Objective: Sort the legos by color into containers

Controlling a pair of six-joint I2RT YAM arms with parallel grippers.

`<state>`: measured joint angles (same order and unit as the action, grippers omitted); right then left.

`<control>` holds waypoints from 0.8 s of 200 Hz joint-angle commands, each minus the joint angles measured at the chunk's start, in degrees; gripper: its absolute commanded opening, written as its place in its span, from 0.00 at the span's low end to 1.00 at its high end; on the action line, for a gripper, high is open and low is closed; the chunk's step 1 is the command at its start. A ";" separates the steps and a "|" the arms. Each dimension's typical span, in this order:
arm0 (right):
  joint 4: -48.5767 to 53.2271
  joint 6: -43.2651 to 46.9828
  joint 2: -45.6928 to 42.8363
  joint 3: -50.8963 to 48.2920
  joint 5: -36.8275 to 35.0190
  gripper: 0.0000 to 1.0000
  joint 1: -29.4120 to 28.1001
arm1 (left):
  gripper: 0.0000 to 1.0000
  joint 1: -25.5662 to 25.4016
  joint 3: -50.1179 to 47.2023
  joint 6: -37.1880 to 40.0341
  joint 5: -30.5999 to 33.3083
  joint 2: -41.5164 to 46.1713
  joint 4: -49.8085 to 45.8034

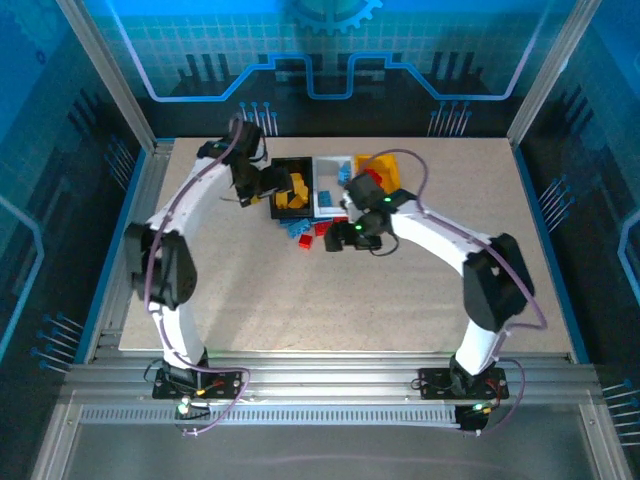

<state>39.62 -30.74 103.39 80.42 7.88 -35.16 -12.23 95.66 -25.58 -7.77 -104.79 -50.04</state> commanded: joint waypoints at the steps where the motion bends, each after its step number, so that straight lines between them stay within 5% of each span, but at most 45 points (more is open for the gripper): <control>1: 1.88 -3.74 5.74 6.47 -2.28 0.78 -4.08 | 0.84 0.10 -9.75 -2.93 0.08 7.76 3.37; 50: 5.21 -9.83 18.66 19.02 -7.75 0.78 -8.40 | 0.87 0.19 -23.21 -4.83 1.59 20.31 3.84; 160: 9.17 -14.76 32.65 34.36 -17.64 0.75 -9.36 | 0.93 3.07 -29.51 -4.88 1.58 27.96 2.10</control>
<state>45.25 -43.86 132.49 110.39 -5.85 -43.86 -10.52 67.42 -30.09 -5.82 -78.72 -47.48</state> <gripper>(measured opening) 0.756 0.925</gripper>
